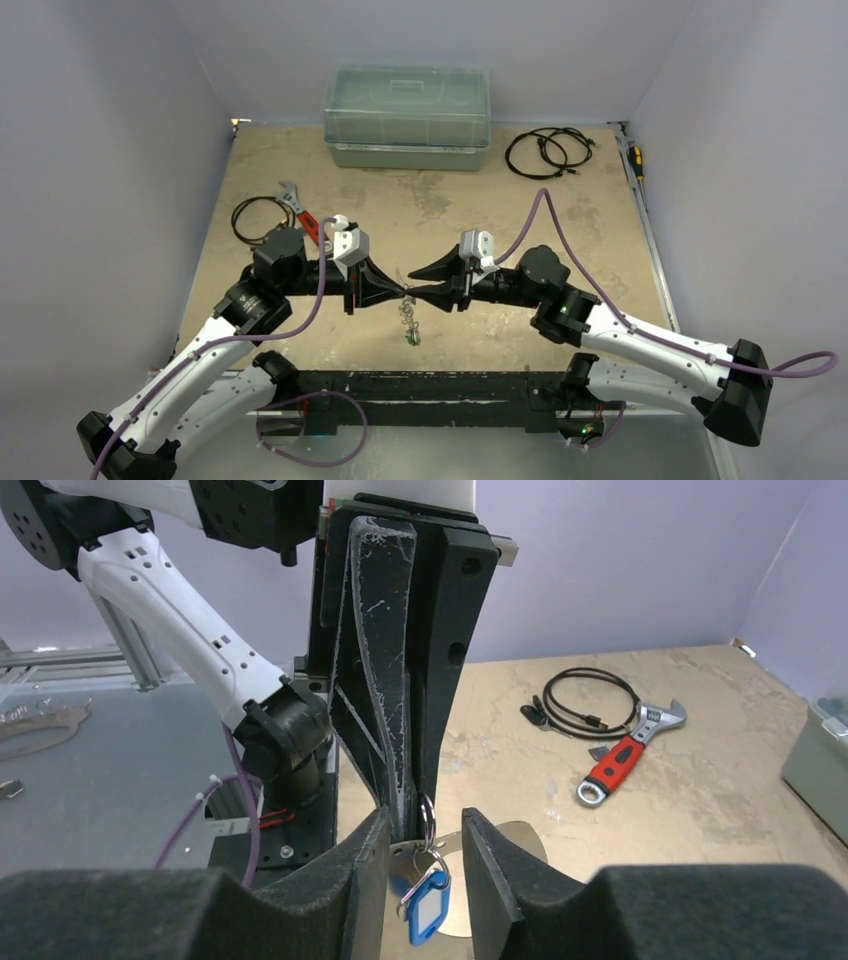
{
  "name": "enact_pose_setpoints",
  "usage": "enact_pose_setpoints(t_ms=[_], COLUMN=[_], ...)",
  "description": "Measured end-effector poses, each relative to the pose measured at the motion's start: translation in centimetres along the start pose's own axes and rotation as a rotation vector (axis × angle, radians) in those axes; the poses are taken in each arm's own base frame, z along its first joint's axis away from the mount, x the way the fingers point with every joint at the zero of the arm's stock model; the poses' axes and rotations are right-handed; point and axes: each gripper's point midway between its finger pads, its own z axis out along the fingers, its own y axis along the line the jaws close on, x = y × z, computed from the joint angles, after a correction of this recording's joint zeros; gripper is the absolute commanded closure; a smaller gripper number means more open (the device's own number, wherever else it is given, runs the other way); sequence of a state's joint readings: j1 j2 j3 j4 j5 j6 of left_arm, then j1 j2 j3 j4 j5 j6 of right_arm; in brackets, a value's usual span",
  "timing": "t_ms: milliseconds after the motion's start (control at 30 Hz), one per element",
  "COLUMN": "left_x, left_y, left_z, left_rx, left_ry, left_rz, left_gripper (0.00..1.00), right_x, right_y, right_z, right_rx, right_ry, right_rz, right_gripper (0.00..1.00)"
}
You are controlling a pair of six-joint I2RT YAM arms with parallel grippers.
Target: Put the keys on the keyring
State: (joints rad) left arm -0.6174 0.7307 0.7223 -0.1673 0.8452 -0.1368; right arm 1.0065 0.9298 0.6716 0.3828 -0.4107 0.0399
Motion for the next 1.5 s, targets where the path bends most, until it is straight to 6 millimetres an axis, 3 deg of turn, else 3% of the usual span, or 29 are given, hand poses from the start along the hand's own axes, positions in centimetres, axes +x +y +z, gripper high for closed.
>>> enact_pose_setpoints(t_ms=[167,500,633,800,1067,1133,1233,1333,1500], left_x=[0.0,-0.1,-0.1,-0.2,-0.2,-0.1,-0.3,-0.9,-1.6], left_y=[-0.1,-0.2,-0.2,-0.2,-0.3,-0.3,-0.2,-0.3,-0.4], left_z=[0.0,-0.1,-0.1,-0.2,-0.4,-0.4,-0.4,-0.7,-1.3], left_rx=[0.004,0.005,0.004,0.001,-0.002,-0.002,-0.008,-0.023,-0.055], left_ry=[-0.002,-0.005,-0.006,-0.007,-0.008,-0.007,-0.014,-0.034,-0.064], left_rz=[0.002,0.007,0.008,0.011,0.015,0.018,0.037,0.063,0.104], left_gripper=[1.0,1.0,1.0,1.0,1.0,0.79,0.61,0.54,0.54], right_x=[0.6,1.1,1.2,1.2,1.2,1.2,1.5,2.3,2.3], right_y=[-0.2,-0.3,-0.3,0.0,0.3,0.3,0.2,-0.3,-1.0], right_z=[0.3,0.5,0.7,1.1,1.2,1.2,1.1,0.9,0.8], right_rx=[0.001,0.0,-0.01,-0.036,-0.062,-0.063,-0.06,-0.035,0.001], right_ry=[0.017,0.03,0.036,0.042,0.045,0.045,0.063,0.105,0.135], right_rz=[0.0,-0.004,-0.002,0.001,0.001,-0.002,-0.011,-0.013,-0.029], right_gripper=[0.7,0.87,0.88,1.0,1.0,1.0,1.0,1.0,1.0])
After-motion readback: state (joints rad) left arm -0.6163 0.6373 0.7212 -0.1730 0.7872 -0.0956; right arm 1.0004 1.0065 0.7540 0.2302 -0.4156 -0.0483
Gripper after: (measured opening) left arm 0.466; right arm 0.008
